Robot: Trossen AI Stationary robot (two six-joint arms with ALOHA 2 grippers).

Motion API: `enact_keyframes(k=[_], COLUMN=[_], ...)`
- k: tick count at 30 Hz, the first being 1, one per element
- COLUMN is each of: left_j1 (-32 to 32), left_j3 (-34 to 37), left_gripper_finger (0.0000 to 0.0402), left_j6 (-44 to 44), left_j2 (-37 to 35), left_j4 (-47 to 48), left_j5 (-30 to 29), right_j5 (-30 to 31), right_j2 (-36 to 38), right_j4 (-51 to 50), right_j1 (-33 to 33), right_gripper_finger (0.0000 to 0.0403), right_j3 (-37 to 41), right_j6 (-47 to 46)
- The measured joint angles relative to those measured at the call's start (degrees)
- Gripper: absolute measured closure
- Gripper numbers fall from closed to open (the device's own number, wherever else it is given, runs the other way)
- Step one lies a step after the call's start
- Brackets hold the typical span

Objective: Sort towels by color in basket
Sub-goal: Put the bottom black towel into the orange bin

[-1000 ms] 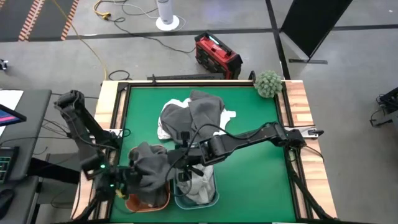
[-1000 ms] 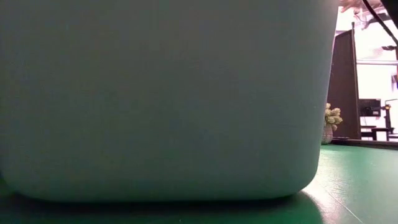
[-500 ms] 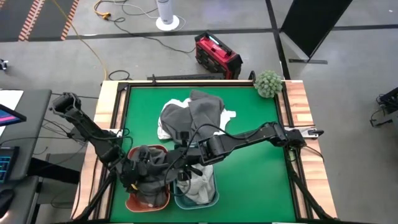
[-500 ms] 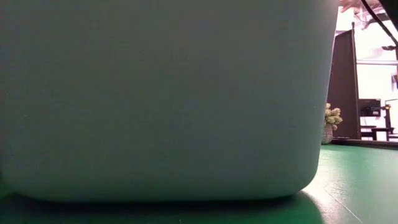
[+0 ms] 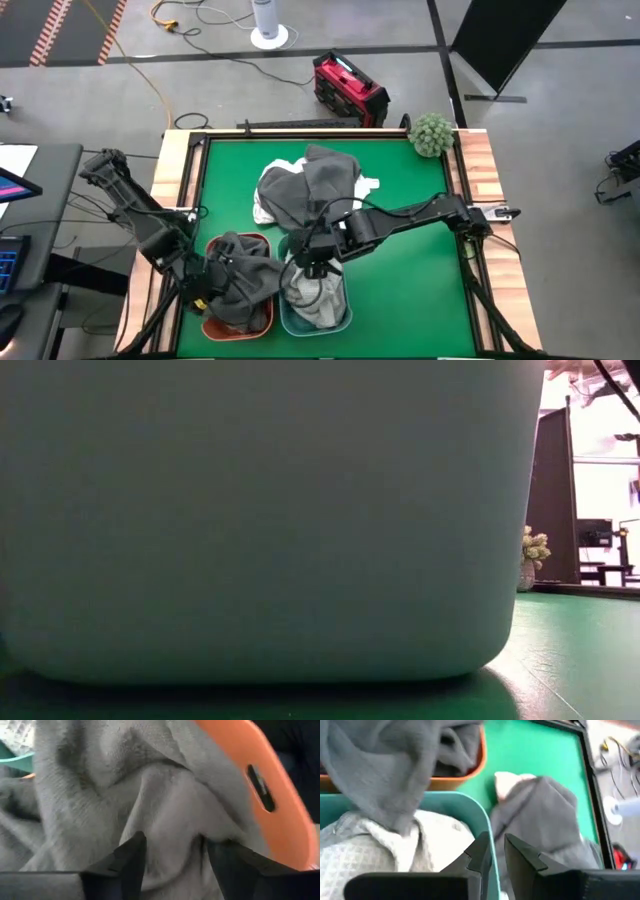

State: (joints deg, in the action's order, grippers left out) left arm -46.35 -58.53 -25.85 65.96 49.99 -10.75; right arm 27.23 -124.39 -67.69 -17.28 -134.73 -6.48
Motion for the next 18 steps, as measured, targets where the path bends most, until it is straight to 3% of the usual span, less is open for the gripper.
enact_keyframes(k=[6, 13, 18], left_j1=[0.26, 4.46, 8.18], left_j3=[-8.66, -9.57, -9.43], left_gripper_finger=[0.0200, 0.0202, 0.0203], left_j6=[1.46, 8.18, 11.73], left_j2=[-0.02, 1.66, 6.47], left_j4=[10.37, 7.22, 6.43], left_j5=[-0.96, -10.91, -14.63], right_j5=[0.20, 0.58, 5.52], right_j2=[0.60, 0.39, 0.43], right_j4=[-4.55, -3.88, -4.13], right_j1=[-0.32, -0.98, -1.92], right_gripper_finger=[0.0317, 0.0317, 0.0317], right_j3=[0.02, 0.02, 0.02], right_j6=[-4.03, -4.05, -3.72])
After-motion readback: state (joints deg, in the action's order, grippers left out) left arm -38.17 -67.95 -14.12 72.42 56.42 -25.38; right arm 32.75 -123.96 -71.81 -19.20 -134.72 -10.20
